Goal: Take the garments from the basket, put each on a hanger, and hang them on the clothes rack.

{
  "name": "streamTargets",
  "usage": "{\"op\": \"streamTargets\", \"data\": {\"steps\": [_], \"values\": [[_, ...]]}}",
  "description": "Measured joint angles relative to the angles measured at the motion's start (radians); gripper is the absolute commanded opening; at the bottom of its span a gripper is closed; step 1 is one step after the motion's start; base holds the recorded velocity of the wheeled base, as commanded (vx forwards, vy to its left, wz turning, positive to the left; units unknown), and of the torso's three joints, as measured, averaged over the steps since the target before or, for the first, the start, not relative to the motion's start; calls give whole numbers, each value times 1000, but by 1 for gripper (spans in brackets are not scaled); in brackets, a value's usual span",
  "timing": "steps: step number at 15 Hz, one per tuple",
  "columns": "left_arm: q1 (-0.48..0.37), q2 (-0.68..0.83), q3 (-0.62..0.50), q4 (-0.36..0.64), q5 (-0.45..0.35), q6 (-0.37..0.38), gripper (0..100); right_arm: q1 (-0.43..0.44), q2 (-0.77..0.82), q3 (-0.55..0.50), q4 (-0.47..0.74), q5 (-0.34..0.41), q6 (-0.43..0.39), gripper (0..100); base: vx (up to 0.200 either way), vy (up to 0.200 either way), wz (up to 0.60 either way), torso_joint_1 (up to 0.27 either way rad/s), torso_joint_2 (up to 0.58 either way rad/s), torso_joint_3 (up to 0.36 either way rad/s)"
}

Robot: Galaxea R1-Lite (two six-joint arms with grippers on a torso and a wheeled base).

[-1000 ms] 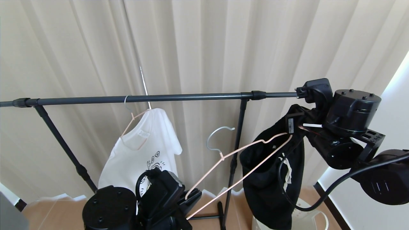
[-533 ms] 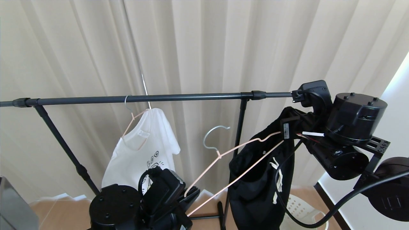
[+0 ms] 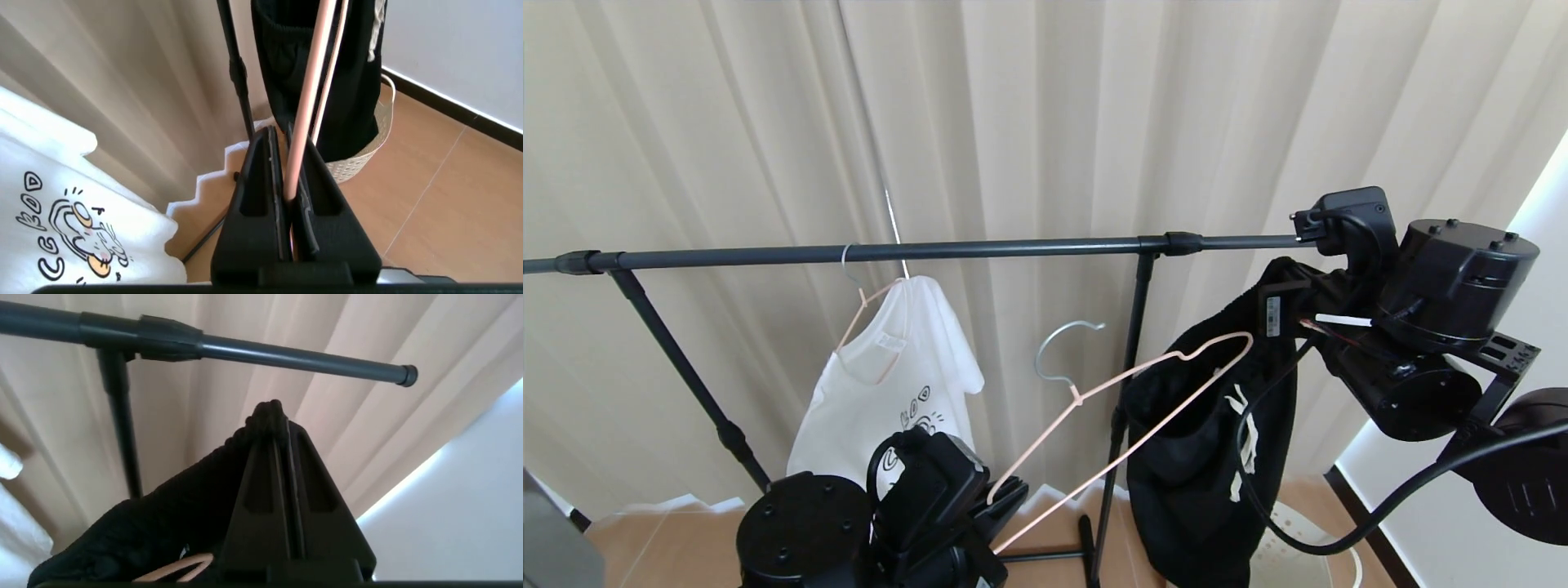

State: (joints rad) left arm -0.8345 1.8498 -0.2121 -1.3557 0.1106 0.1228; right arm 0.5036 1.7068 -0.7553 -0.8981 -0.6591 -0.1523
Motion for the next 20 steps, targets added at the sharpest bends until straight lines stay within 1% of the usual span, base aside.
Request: {"op": "streamTargets", "data": {"steps": [5,11,15,17,20], "values": [[0,2,-4,0,0,-1,0,-8,7,0,-1,0,1,0,0,0,0,0,0,0],[0,3,-7,0,0,-3,0,40,14,13,-3,-7,3,0,0,0,0,0,0,0],[3,3,-11,0,0,-4,0,89,12,26,-2,-34,2,0,0,0,0,0,0,0],[6,3,-13,0,1,-6,0,130,6,34,-3,-47,2,0,0,0,0,0,0,0],[7,3,-17,0,1,-8,0,198,-6,46,-3,-91,2,0,0,0,0,0,0,0]]}}
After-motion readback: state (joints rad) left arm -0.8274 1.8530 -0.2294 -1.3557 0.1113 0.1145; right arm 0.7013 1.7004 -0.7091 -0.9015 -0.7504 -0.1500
